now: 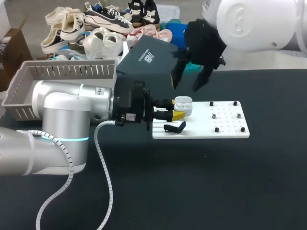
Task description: Pick up each earbud case from the left stands, insert the matching earbuds, close the lid, and place the case in the box.
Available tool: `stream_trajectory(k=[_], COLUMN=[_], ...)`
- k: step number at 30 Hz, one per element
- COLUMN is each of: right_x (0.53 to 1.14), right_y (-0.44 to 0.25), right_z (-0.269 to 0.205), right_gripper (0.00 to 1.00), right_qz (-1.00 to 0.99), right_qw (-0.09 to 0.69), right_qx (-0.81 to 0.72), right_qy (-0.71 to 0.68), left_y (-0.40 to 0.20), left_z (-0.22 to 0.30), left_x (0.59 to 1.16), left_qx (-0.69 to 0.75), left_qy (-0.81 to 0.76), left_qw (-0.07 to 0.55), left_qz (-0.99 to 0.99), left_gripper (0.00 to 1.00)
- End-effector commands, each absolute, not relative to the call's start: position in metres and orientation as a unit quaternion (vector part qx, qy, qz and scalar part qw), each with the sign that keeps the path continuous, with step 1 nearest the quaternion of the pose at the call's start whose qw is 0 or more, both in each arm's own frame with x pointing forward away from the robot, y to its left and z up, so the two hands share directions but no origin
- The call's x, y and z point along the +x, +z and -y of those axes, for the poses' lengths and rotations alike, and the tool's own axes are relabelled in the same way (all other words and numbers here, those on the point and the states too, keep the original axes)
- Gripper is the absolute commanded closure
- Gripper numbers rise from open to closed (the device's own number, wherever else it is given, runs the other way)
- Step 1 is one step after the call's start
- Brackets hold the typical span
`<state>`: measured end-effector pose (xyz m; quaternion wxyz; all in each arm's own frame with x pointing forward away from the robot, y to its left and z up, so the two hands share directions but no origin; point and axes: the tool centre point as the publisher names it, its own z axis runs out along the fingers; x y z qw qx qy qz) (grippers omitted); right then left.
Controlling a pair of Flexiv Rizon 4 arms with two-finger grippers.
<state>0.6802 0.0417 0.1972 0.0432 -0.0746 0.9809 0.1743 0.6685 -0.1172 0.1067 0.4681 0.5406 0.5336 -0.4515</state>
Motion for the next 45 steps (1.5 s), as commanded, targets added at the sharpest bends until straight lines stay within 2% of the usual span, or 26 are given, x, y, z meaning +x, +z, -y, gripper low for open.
stream_trajectory(k=[1,17,40,45], right_x=[0.685,0.715,0.677,0.674], right_y=[0.188,0.152,0.148,0.155], right_z=[-0.030,0.000,0.010,0.013], right_gripper=[0.00,0.00,0.00,0.00], right_qz=[-0.982,-0.987,-0.991,-0.988], right_qw=[0.083,0.092,0.060,0.081], right_qx=[-0.008,0.075,0.045,0.044], right_qy=[0.168,0.107,0.108,0.121], left_y=[0.107,0.107,0.107,0.107], left_z=[0.117,0.117,0.117,0.117], left_x=[0.667,0.667,0.667,0.667], left_qx=[0.540,0.540,0.540,0.540], left_qy=[-0.450,-0.450,-0.450,-0.450], left_qw=[0.470,0.470,0.470,0.470], left_qz=[-0.534,-0.534,-0.534,-0.534], left_gripper=[1.00,1.00,1.00,1.00])
